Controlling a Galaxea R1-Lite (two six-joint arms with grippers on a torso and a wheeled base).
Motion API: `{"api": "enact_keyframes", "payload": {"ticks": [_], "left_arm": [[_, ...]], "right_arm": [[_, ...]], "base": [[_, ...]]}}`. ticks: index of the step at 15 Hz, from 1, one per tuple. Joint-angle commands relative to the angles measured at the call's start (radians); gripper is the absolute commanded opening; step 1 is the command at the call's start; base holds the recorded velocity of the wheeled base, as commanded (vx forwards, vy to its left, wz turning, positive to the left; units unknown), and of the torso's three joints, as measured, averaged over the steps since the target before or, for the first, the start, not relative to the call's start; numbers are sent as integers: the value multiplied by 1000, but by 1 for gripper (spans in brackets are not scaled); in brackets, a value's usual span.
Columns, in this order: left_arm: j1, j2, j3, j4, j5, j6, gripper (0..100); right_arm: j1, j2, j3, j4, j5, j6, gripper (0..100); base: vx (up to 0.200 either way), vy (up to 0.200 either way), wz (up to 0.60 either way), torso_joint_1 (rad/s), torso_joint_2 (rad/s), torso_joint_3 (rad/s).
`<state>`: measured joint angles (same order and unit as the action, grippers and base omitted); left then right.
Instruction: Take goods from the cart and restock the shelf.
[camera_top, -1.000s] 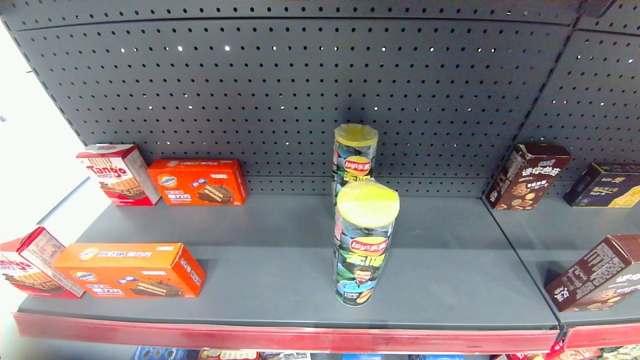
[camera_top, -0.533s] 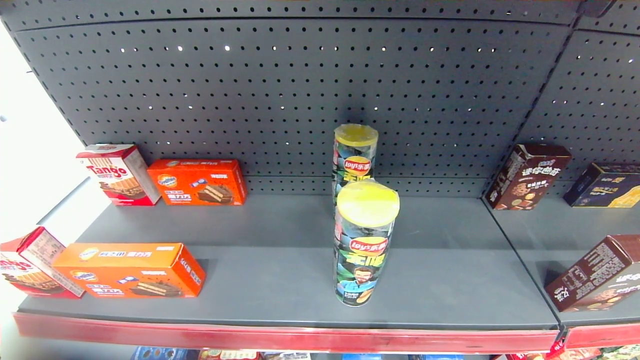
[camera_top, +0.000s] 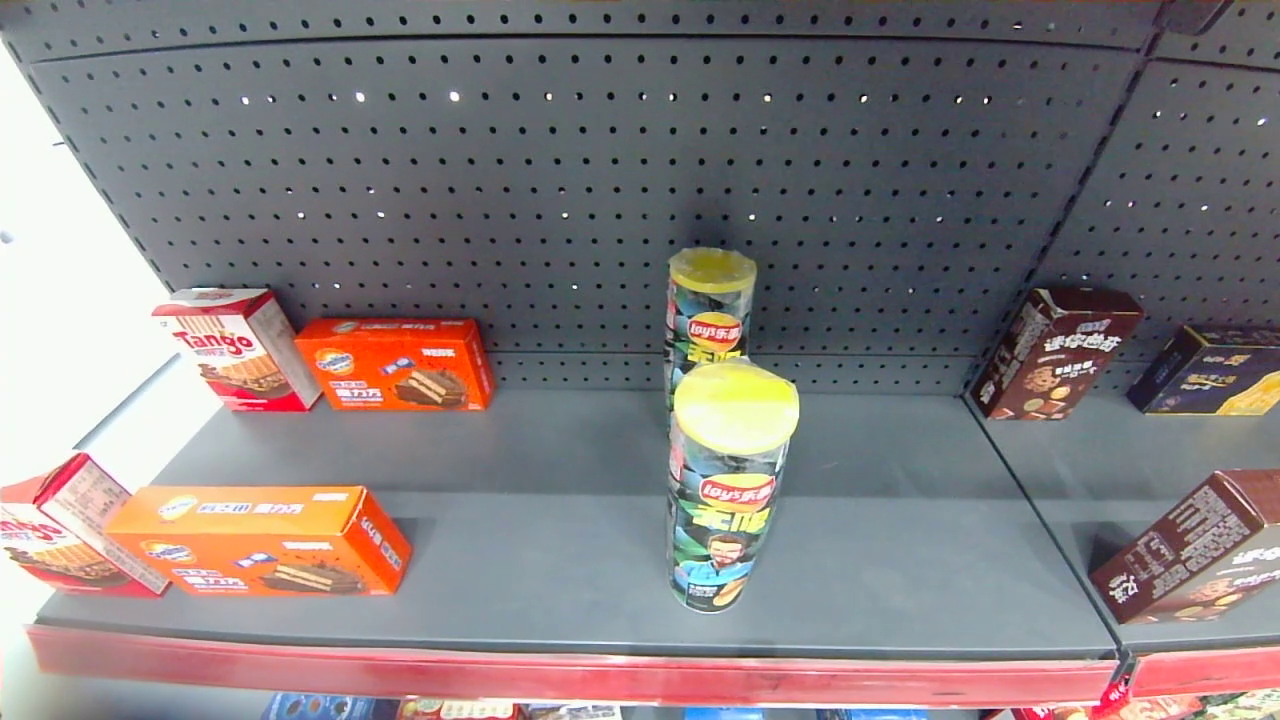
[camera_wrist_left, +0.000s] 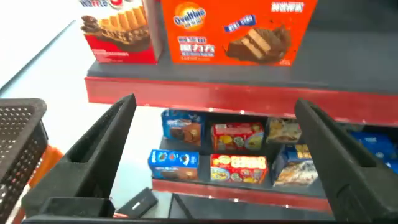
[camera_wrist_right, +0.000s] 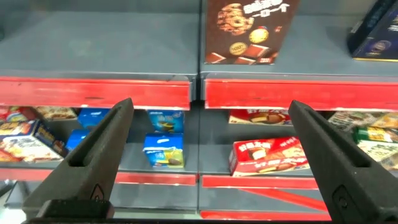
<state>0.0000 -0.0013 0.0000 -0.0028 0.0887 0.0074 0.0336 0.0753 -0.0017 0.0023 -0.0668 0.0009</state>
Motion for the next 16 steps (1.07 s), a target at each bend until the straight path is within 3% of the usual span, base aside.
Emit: {"api": "enact_keyframes", "payload": {"ticks": [1,6,16], "left_arm": [[0,1,0,0,-38,0,100],[-2,1,0,1,-122,16,100],[0,1,0,1,-119,11,100]], "right_arm": [[-23,-62,0,-2,2,2,100],[-23,-62,2,-2,4,1,100],[-23,-62,2,-2,16,4,100]], "base": [[0,0,0,0,0,0],[0,0,0,0,0,0],[0,0,-60,0,0,0]]}}
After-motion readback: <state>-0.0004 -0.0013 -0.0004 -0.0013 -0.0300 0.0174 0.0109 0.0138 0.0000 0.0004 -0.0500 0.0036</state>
